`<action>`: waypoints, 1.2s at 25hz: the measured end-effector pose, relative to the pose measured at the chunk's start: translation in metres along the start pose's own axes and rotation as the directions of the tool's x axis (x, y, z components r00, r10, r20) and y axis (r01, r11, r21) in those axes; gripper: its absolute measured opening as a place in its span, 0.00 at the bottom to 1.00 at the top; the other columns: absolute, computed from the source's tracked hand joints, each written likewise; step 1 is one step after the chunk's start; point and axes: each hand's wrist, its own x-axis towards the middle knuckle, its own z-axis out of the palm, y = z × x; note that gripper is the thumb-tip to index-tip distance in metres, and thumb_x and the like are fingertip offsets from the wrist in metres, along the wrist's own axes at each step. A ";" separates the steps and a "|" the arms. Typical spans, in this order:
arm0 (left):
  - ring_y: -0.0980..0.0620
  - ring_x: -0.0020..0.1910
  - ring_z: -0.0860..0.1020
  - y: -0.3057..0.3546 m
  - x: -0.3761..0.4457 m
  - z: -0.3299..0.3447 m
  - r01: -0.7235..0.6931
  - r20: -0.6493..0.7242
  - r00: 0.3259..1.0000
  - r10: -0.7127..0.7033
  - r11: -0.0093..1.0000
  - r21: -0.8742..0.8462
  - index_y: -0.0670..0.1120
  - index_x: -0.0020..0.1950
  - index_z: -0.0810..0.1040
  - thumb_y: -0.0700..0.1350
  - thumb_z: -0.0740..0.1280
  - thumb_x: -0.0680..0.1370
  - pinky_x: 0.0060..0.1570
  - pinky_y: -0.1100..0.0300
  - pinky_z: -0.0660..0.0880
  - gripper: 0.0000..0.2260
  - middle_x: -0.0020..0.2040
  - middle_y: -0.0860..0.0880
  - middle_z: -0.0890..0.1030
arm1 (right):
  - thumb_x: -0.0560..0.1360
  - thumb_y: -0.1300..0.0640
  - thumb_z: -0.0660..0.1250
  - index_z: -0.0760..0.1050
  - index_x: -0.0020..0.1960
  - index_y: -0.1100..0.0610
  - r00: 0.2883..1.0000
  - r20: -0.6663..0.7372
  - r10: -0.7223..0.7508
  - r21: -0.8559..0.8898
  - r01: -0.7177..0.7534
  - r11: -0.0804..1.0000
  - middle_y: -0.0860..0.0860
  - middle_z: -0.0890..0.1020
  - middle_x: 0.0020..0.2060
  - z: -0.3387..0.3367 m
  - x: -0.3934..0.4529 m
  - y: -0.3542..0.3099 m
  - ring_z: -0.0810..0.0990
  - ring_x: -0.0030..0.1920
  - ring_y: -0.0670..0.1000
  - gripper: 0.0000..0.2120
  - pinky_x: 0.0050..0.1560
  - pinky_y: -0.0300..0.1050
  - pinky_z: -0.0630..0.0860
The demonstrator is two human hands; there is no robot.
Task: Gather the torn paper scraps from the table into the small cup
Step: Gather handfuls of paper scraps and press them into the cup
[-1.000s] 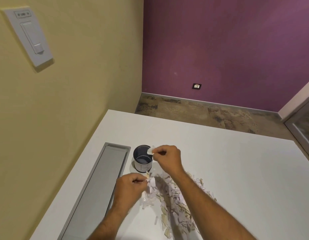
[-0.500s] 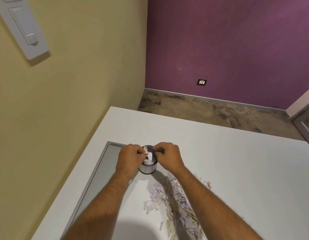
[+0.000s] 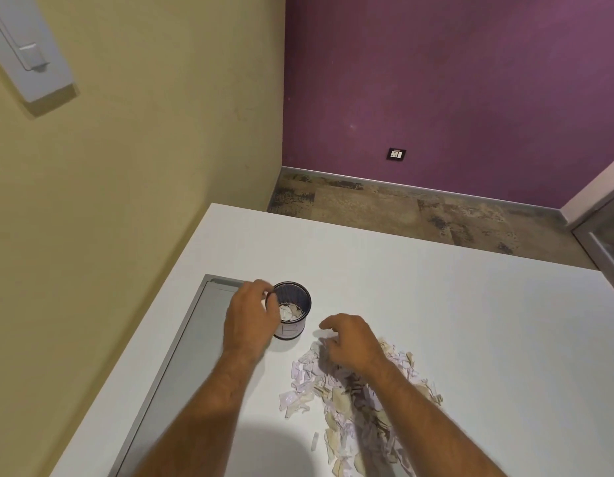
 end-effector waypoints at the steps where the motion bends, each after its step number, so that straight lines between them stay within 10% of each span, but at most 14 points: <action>1: 0.46 0.50 0.78 -0.013 -0.009 0.000 0.080 0.005 0.997 -0.080 0.996 -0.027 0.48 0.52 0.78 0.41 0.67 0.74 0.51 0.53 0.76 0.08 0.50 0.47 0.79 | 0.69 0.59 0.69 0.79 0.59 0.53 0.998 0.064 -0.029 -0.081 0.034 0.996 0.50 0.82 0.57 0.002 -0.002 -0.001 0.78 0.58 0.52 0.18 0.58 0.49 0.77; 4: 0.45 0.61 0.72 -0.047 -0.039 0.008 0.225 0.306 0.908 -0.285 0.950 0.216 0.48 0.64 0.73 0.48 0.68 0.71 0.60 0.50 0.73 0.22 0.63 0.46 0.74 | 0.65 0.60 0.70 0.77 0.55 0.55 0.968 0.204 -0.144 -0.258 0.196 0.946 0.50 0.81 0.51 0.011 -0.006 -0.007 0.76 0.56 0.55 0.18 0.47 0.49 0.79; 12: 0.47 0.69 0.59 -0.049 -0.103 0.046 -0.142 0.605 0.779 -0.165 0.893 0.427 0.51 0.77 0.53 0.70 0.69 0.58 0.68 0.52 0.63 0.53 0.75 0.50 0.57 | 0.75 0.58 0.64 0.72 0.63 0.52 0.921 0.326 -0.211 -0.435 0.344 0.832 0.56 0.75 0.53 0.036 -0.015 -0.016 0.73 0.57 0.59 0.16 0.44 0.51 0.75; 22: 0.51 0.57 0.75 -0.041 -0.109 0.065 0.022 0.445 0.887 -0.125 0.973 0.230 0.50 0.62 0.77 0.51 0.66 0.78 0.56 0.64 0.70 0.13 0.58 0.49 0.76 | 0.73 0.64 0.64 0.80 0.56 0.58 0.956 0.243 -0.164 -0.405 0.254 0.878 0.57 0.81 0.52 0.042 -0.018 -0.010 0.78 0.53 0.60 0.14 0.49 0.49 0.77; 30: 0.59 0.36 0.79 -0.050 -0.110 0.059 0.265 0.373 0.892 -0.255 0.964 0.025 0.56 0.43 0.85 0.46 0.71 0.71 0.40 0.65 0.78 0.05 0.39 0.56 0.82 | 0.73 0.60 0.67 0.84 0.52 0.53 0.993 -0.079 -0.089 0.063 0.094 0.994 0.49 0.86 0.50 0.017 -0.019 0.002 0.83 0.49 0.48 0.11 0.55 0.41 0.78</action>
